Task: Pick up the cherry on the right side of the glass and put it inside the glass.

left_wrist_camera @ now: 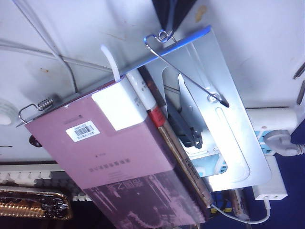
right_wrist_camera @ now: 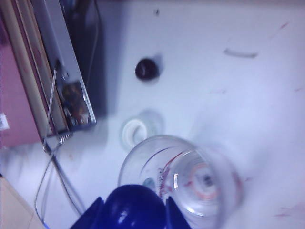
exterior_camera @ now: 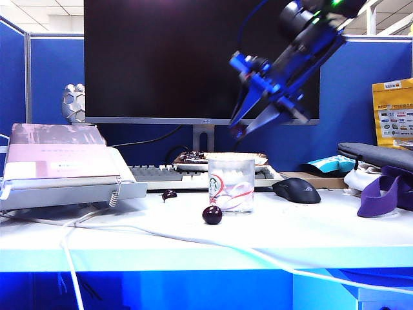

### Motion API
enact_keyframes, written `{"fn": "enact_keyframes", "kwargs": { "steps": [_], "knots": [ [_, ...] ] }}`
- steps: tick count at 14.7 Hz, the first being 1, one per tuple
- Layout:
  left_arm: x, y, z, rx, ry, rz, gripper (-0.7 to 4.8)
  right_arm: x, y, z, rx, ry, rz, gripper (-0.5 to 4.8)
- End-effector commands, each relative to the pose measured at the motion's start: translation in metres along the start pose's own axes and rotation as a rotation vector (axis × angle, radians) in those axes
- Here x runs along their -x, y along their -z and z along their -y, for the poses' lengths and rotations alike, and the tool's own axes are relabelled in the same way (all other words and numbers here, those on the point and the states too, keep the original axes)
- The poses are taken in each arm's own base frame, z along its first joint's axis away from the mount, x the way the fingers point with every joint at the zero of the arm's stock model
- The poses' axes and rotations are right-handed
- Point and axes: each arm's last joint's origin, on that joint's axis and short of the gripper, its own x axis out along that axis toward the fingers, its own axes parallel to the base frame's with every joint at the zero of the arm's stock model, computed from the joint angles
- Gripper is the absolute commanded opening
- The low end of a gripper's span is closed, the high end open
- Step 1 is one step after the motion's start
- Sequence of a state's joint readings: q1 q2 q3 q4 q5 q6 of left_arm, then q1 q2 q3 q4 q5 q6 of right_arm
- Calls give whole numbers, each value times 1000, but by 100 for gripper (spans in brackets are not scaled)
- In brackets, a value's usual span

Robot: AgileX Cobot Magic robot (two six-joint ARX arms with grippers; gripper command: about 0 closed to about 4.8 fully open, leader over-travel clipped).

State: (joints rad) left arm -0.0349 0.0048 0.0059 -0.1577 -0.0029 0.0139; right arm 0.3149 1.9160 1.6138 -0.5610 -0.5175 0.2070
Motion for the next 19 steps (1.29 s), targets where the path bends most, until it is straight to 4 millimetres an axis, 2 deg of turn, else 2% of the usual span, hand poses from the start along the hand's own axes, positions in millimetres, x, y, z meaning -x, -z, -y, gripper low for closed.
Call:
{"fn": "enact_keyframes", "kwargs": {
  "steps": [1,3,4,5,8,9,10,13,14,15,16,17,18,19],
  "knots": [
    [0,1,0,-4,3,-9,-5,-20,5,-6,12,-9,-35,177],
    [0,1,0,-4,3,-9,-5,-25,7,-6,13,17,-40,180],
    [0,1,0,-4,3,-9,-5,-24,7,-5,14,34,-35,207],
    [0,1,0,-4,4,-9,-5,-24,6,-4,11,56,-32,286],
    [0,1,0,-4,3,-9,-5,-23,6,-4,14,55,-28,269],
    [0,1,0,-4,3,-9,-5,-22,5,-5,15,66,-20,220],
    [0,1,0,-4,3,-9,-5,-11,1,-6,23,83,16,14],
    [0,1,0,-4,4,-9,-5,47,-16,-35,105,91,209,-1],
    [0,1,0,-4,4,-9,-5,91,-20,-60,191,101,343,-1],
    [0,1,0,-4,4,-9,-5,123,-19,-77,254,106,430,-1],
    [0,1,0,-4,4,-9,-5,164,-12,-98,293,129,544,-1],
    [0,1,0,-4,3,-9,-5,189,-5,-110,315,139,608,-1],
    [0,1,0,-4,3,-9,-5,237,13,-133,361,126,725,-1],
    [0,1,0,-4,3,-9,-5,267,29,-146,390,109,801,-1]
  ]
}}
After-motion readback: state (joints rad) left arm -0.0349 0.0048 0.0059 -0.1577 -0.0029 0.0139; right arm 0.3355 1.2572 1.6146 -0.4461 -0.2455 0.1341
